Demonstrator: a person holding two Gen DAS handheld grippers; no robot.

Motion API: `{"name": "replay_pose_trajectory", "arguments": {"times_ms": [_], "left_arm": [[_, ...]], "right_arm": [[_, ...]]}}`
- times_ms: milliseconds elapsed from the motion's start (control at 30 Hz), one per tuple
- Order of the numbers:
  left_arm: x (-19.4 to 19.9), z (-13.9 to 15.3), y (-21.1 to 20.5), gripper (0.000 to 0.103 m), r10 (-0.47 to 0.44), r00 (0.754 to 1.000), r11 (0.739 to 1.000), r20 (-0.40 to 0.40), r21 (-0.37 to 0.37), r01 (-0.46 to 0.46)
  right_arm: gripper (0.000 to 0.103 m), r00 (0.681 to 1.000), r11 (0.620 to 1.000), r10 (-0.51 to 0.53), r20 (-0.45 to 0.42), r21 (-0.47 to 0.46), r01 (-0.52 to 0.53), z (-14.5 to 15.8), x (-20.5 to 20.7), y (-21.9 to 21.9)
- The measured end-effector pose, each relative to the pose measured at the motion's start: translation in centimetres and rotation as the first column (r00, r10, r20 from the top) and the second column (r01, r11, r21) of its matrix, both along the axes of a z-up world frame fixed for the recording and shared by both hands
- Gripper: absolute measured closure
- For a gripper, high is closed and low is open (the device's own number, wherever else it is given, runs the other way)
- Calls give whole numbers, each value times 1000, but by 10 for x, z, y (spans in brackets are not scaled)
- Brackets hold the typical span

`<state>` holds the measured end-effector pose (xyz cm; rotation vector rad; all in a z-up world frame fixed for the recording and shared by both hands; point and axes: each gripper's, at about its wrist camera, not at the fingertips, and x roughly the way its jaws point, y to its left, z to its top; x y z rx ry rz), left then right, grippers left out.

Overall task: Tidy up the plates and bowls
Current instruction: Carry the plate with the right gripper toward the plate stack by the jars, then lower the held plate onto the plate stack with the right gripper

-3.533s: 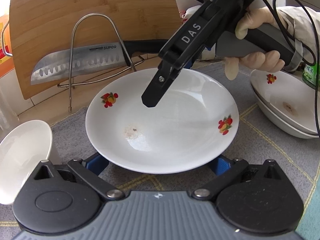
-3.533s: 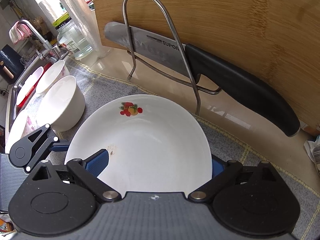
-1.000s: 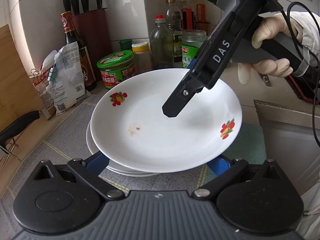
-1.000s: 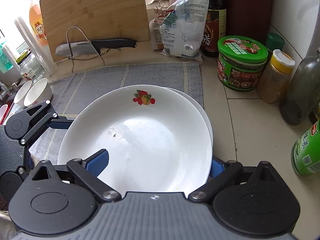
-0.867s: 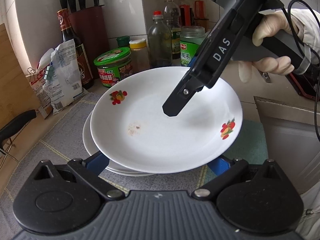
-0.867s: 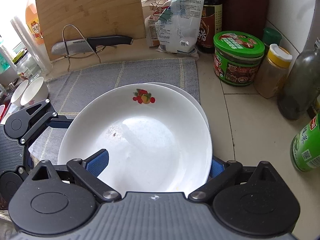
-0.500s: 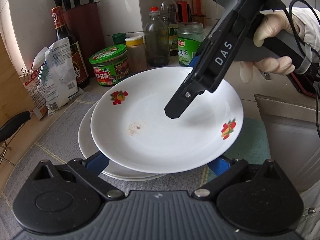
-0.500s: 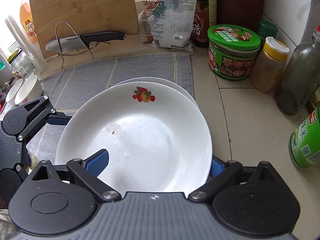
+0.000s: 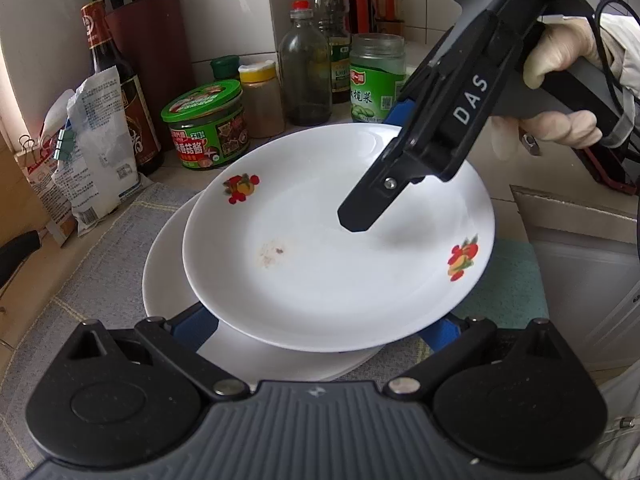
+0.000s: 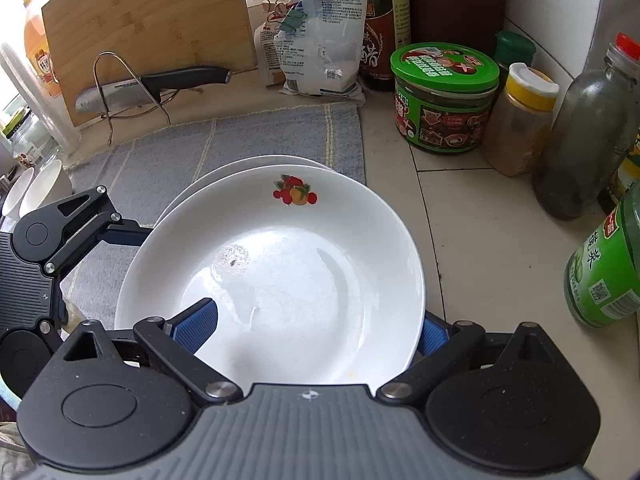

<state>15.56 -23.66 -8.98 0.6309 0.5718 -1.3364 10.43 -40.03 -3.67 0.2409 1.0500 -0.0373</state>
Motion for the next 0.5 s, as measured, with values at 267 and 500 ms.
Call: {"name": "replay_pose_trajectory", "arguments": {"times_ms": [267, 500], "left_arm": [[11, -2, -6, 1, -3, 998, 999, -69, 40, 6], [15, -3, -10, 2, -1, 995, 996, -102, 88, 10]], "right_arm": [[2, 1000, 1000, -7, -10, 2, 7, 1, 4, 0], [2, 1000, 1000, -14, -18, 17, 14, 1, 6, -1]]}}
